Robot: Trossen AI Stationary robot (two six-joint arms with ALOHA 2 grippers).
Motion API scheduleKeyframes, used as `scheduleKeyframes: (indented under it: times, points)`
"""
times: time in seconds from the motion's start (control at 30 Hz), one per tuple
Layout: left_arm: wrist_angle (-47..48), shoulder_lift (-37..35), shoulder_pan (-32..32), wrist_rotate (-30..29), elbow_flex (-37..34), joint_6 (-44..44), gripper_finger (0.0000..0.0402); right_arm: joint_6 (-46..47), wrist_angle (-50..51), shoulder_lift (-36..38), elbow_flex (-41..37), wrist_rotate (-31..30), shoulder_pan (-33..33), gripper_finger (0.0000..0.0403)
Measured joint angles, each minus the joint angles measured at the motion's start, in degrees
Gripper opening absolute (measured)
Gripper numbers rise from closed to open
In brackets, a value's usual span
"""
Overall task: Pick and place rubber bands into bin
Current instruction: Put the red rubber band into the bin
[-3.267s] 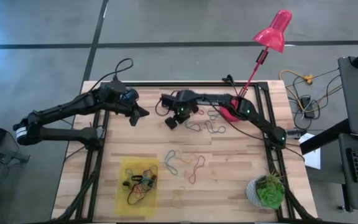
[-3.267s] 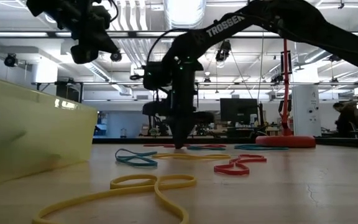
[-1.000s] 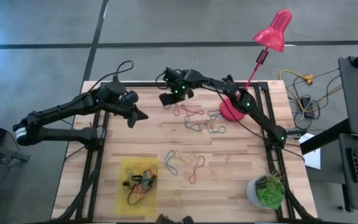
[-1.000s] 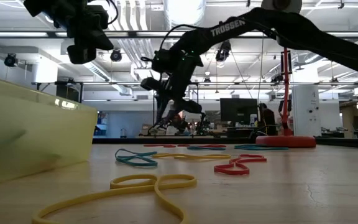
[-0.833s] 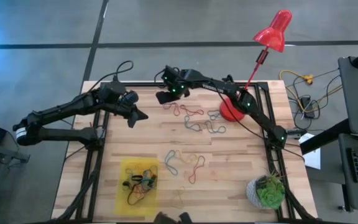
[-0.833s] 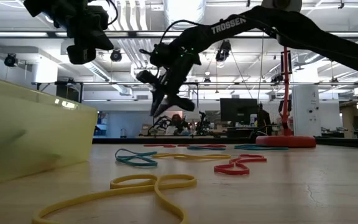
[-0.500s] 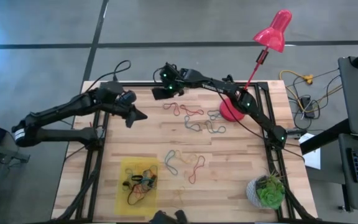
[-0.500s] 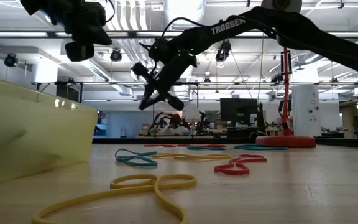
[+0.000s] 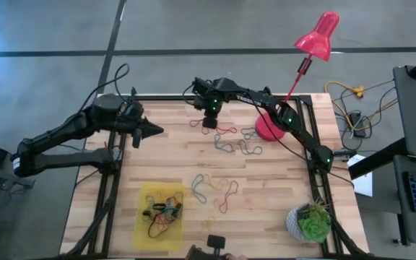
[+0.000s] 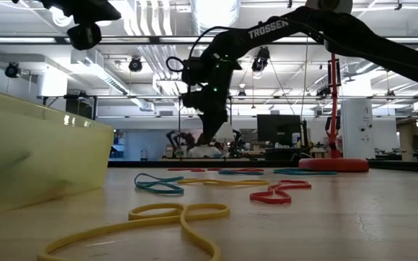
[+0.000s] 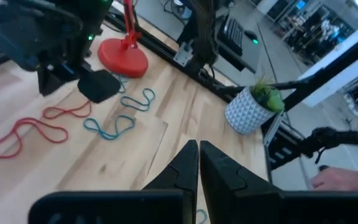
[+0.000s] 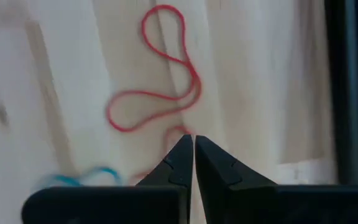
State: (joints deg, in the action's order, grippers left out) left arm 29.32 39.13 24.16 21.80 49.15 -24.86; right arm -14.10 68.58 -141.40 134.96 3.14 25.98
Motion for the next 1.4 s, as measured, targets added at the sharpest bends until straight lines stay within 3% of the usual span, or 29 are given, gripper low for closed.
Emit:
scheduleKeyframes:
  times: [0.2,0.27,0.33,0.37,0.43,0.5,0.7,0.73,0.9,1.0,1.07,1.27,1.33,1.4]
  points:
    - [-0.38,1.12,0.00,-0.29,0.00,-1.93,0.0000,-11.35,-2.37,-0.04,0.02,-5.71,1.09,0.0008]
    - [-0.39,2.07,0.00,-0.49,0.00,-3.07,0.0000,-7.80,-5.23,-0.04,0.02,-5.71,2.00,0.0008]
    - [-0.39,3.24,0.00,-1.12,0.00,-3.35,0.0000,4.74,-7.78,-0.04,0.02,-4.75,3.36,0.0008]
    - [-0.39,3.84,0.00,-1.21,0.00,-3.35,0.0000,13.23,-8.42,-0.04,0.02,-1.93,4.16,0.0008]
    - [-0.45,5.17,0.00,-1.27,0.00,-3.37,0.0000,29.39,-9.38,-0.04,0.02,9.20,5.85,0.0008]
    - [-1.27,6.60,0.00,-1.25,0.00,-3.42,0.0000,38.77,-11.26,-0.04,-0.09,19.04,6.54,0.0008]
    - [-8.93,9.68,0.00,-3.07,0.00,-9.98,0.0000,43.75,-11.73,-0.04,-0.09,34.29,5.74,0.0008]
    - [-10.78,9.95,0.00,-3.86,0.00,-10.93,0.0000,43.20,-11.32,-0.04,-0.09,33.70,5.80,0.0008]
    - [-16.41,10.34,0.00,-6.87,0.00,-12.41,0.0000,33.86,-4.02,-0.11,-0.17,17.70,6.13,0.0008]
    - [-18.88,10.22,0.01,-7.62,0.00,-12.52,0.0000,25.99,1.30,-0.11,-0.17,11.61,6.39,0.0008]
    - [-21.11,10.16,0.00,-8.80,0.02,-12.51,0.0000,23.46,3.06,-0.12,-0.17,11.15,6.66,0.0008]
    - [-30.29,11.11,0.04,-13.31,0.05,-12.13,0.0000,31.82,-6.19,-0.13,-0.20,35.27,7.01,0.0008]
    - [-31.47,11.56,0.15,-13.72,0.11,-10.75,0.0000,36.07,-10.94,-0.13,-0.18,38.27,6.45,0.0008]
    - [-31.09,11.89,0.24,-14.80,0.11,-9.01,0.0000,37.24,-12.64,-0.13,0.00,37.48,6.03,0.0008]
